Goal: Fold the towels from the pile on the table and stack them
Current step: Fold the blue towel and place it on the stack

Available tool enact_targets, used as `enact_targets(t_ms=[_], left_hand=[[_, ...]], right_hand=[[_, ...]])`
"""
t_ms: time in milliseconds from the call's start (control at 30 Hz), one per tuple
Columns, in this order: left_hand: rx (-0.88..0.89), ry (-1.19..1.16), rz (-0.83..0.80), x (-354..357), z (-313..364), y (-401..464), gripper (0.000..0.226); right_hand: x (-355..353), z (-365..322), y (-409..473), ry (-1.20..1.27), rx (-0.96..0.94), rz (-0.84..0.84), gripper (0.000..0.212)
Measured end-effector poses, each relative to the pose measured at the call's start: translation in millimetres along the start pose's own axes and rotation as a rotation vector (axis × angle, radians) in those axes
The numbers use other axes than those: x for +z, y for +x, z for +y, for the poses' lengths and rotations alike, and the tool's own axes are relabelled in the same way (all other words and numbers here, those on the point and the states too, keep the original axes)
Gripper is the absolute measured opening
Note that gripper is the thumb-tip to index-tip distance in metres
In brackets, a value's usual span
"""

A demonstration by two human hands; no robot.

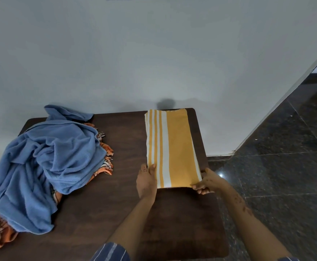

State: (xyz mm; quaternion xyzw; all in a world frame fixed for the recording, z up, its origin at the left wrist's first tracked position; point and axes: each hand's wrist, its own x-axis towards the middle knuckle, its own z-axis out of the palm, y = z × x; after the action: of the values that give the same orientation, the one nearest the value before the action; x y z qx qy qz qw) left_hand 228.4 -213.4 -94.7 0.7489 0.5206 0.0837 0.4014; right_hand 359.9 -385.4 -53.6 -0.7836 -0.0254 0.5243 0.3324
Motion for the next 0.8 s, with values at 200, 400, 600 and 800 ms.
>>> enact_targets(t_ms=[200, 400, 600, 800], left_hand=[[-0.054, 0.119, 0.041, -15.9, -6.3, 0.1, 0.040], [-0.086, 0.034, 0.203, -67.0, -37.3, 4.7, 0.036], [-0.041, -0.038, 0.515, -166.3, -91.2, 28.2, 0.029], [-0.036, -0.172, 0.676, -250.1, -150.1, 53.1, 0.026]], right_hand=[[7.0, -21.0, -14.3, -0.435, -0.077, 0.495, 0.050], [73.5, -87.7, -12.5, -0.421, -0.574, 0.688, 0.046], [178.7, -139.6, 5.9, -0.591, -0.697, 0.307, 0.028], [278.5, -177.0, 41.7, -0.673, -0.750, 0.150, 0.042]])
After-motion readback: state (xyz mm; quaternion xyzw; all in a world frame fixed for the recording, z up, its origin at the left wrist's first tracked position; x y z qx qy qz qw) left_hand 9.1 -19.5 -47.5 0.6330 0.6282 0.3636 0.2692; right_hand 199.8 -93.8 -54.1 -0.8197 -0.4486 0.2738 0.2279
